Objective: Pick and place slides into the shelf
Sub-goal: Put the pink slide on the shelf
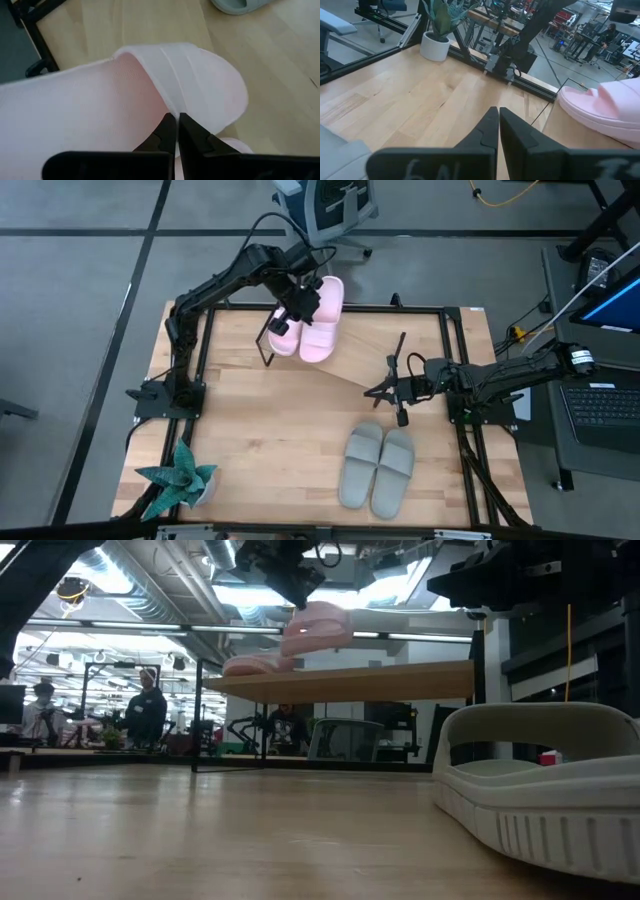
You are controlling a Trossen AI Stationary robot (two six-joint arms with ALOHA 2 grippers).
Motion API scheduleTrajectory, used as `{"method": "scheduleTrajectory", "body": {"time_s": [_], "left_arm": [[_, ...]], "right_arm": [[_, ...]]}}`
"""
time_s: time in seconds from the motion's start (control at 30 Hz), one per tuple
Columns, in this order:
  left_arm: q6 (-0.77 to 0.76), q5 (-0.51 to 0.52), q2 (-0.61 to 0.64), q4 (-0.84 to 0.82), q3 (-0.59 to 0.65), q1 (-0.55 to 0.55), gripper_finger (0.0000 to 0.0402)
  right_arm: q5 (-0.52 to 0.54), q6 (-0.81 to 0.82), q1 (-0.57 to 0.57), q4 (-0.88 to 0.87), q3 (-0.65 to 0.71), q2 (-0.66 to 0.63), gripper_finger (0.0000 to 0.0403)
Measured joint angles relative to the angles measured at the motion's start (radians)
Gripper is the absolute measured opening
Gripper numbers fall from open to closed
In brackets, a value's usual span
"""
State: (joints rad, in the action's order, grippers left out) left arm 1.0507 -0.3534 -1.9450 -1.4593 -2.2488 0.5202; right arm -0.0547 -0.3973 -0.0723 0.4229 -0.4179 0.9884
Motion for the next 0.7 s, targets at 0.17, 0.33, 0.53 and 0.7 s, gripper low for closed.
{"method": "scheduleTrajectory", "body": {"time_s": [0.17,0.33,0.53,0.7], "left_arm": [[-0.002,0.02,0.0,0.007,0.02,0.0,0.0],[-0.002,0.023,0.0,0.013,0.025,0.0,0.0],[-0.004,0.022,0.0,0.009,0.025,0.0,0.0],[-0.005,0.016,0.0,0.013,0.036,-0.006,0.0]], "right_arm": [[0.0,0.0,0.0,0.0,0.0,0.0,0.0019],[0.0,0.0,0.0,0.0,0.0,0.0,0.0019],[0.0,0.0,0.0,0.0,0.0,0.0,0.0019],[0.0,0.0,0.0,0.0,0.0,0.0,0.0019]]}}
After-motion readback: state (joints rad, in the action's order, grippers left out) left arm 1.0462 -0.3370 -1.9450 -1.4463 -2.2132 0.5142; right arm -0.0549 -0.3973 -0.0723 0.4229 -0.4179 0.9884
